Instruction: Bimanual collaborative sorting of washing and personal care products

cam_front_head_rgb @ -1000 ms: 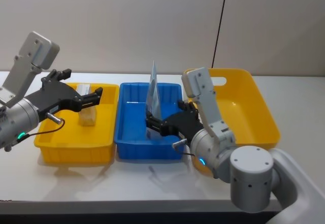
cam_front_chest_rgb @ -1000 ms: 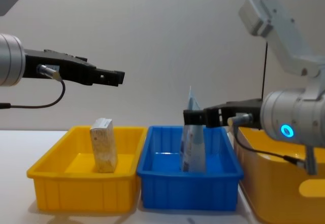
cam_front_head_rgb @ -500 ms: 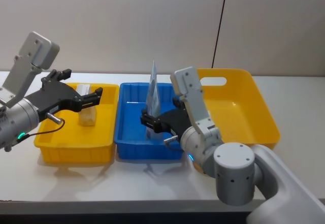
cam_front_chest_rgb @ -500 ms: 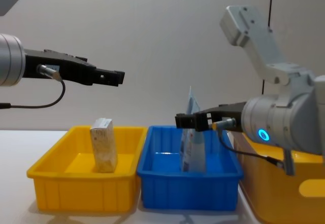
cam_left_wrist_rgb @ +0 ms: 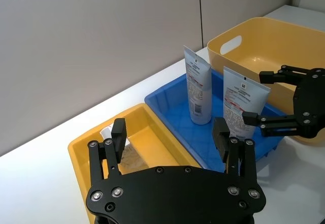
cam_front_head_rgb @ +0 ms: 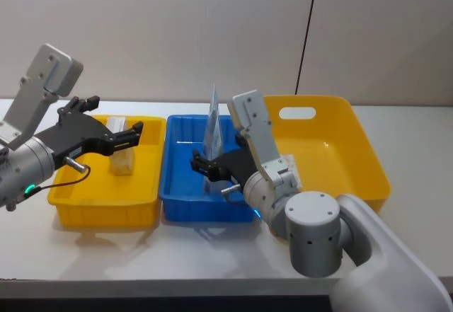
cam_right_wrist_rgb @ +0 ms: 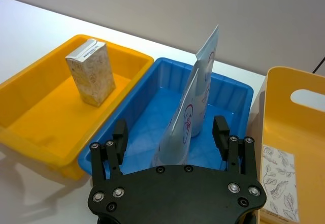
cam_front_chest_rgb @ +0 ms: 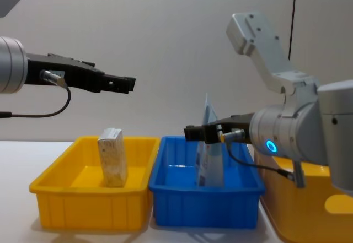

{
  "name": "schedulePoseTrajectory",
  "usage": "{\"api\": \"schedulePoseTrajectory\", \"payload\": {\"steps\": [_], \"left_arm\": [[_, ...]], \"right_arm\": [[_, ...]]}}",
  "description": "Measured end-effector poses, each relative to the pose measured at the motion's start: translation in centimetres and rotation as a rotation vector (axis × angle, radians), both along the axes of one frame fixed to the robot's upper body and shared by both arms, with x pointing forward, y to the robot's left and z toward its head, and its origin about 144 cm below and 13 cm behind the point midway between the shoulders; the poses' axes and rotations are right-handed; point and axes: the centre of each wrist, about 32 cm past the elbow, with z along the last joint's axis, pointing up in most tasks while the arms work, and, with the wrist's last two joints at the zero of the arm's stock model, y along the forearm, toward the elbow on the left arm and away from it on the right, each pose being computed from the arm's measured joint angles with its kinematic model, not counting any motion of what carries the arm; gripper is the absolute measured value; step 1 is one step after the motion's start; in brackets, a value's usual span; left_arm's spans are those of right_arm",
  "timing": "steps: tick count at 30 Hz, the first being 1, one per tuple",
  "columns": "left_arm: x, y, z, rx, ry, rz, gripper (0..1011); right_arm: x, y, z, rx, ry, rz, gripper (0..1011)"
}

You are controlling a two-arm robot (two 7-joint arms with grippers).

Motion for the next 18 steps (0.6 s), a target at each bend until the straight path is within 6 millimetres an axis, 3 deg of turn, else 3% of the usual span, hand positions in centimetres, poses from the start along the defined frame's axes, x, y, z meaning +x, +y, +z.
{"api": "schedulePoseTrajectory", "payload": {"steps": [13, 18], "left_arm": [[0.0, 0.0, 0.0, 0.000, 0.000, 0.000, 1001], [0.0, 0.0, 0.0, 0.000, 0.000, 0.000, 1001]], "right_arm": [[0.9, 0.3, -0.5, -0.005, 0.031, -0.020, 1001], [1.1, 0.4, -0.7, -0.007, 0.038, -0.025, 904]]}}
